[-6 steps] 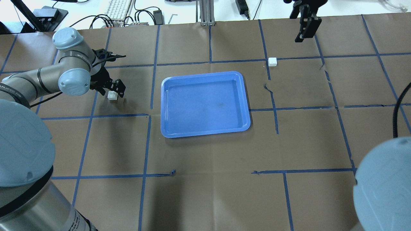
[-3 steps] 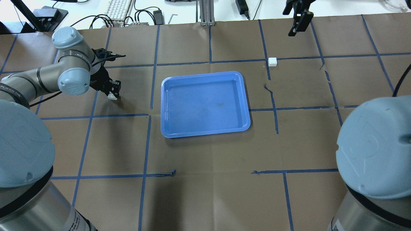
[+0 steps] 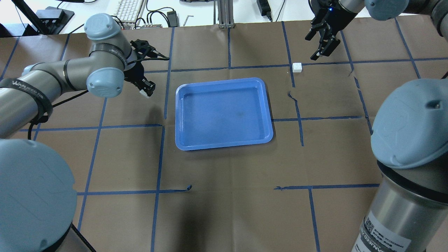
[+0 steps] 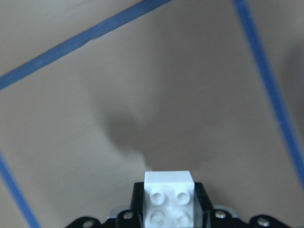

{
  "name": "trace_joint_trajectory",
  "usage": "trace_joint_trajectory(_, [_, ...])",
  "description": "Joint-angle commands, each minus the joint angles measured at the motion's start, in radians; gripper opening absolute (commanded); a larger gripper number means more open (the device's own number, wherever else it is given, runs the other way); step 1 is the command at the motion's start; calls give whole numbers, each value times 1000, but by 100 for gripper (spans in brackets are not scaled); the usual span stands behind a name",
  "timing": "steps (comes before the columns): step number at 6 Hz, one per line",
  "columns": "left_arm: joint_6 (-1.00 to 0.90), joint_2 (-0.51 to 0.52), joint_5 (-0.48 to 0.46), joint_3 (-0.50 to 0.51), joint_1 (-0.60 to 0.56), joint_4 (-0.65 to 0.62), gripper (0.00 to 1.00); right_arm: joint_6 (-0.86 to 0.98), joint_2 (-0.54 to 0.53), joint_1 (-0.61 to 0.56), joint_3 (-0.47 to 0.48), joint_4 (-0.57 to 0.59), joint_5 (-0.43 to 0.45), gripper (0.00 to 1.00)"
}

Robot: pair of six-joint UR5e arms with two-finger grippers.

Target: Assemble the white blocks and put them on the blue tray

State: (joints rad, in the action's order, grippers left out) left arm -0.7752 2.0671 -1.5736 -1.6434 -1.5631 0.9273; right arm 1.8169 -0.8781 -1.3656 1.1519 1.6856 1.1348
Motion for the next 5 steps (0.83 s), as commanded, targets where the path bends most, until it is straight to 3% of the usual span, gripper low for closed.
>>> trace_joint_trajectory(1, [-320, 7, 15, -4, -151, -13, 21, 22, 31, 45, 105, 113, -149, 100])
trace_joint_trajectory(3, [-415, 19, 67, -19, -238, -13, 22, 48, 63, 48, 146, 256, -183, 99])
trace_joint_trajectory(5, [-408, 45, 89, -19, -306, -15, 22, 91, 97, 48, 147, 293, -217, 99])
